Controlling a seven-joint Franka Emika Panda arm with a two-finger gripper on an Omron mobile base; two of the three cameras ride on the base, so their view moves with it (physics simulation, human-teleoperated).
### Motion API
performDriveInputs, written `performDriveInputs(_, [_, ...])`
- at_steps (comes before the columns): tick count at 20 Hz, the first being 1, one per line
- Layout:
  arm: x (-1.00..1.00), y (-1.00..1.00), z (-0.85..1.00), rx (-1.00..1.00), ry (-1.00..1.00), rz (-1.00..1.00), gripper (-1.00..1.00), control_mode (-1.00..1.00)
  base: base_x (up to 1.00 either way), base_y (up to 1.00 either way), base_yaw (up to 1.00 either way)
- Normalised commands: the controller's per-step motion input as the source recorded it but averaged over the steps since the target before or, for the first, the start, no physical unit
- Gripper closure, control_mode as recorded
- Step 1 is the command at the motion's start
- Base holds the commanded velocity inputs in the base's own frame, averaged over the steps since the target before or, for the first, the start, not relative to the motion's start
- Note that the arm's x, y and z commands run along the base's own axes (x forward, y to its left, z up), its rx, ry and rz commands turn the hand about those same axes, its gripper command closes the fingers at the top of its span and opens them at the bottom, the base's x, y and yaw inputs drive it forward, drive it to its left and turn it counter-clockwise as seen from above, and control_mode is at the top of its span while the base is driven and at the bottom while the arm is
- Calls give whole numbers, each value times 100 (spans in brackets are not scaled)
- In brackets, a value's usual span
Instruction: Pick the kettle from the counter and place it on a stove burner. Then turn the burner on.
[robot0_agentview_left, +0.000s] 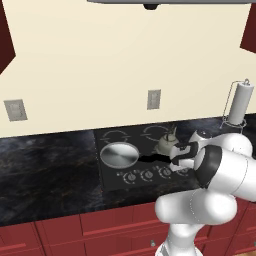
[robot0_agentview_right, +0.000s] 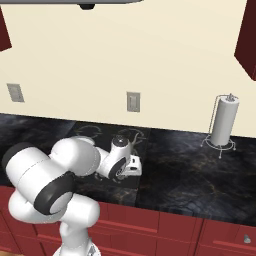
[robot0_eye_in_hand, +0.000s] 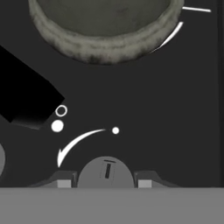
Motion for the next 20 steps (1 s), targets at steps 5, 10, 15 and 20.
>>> performDriveInputs(5, [-5, 0, 0, 0, -2, 6, 100, -100, 0, 0, 0])
performDriveInputs(10, [-16, 0, 0, 0, -8, 26, 100, -100, 0, 0, 0])
performDriveInputs(15, [-18, 0, -5, -1, -1, 35, 100, -100, 0, 0, 0])
performDriveInputs(20, [-17, 0, -25, -3, 0, 39, 100, -100, 0, 0, 0])
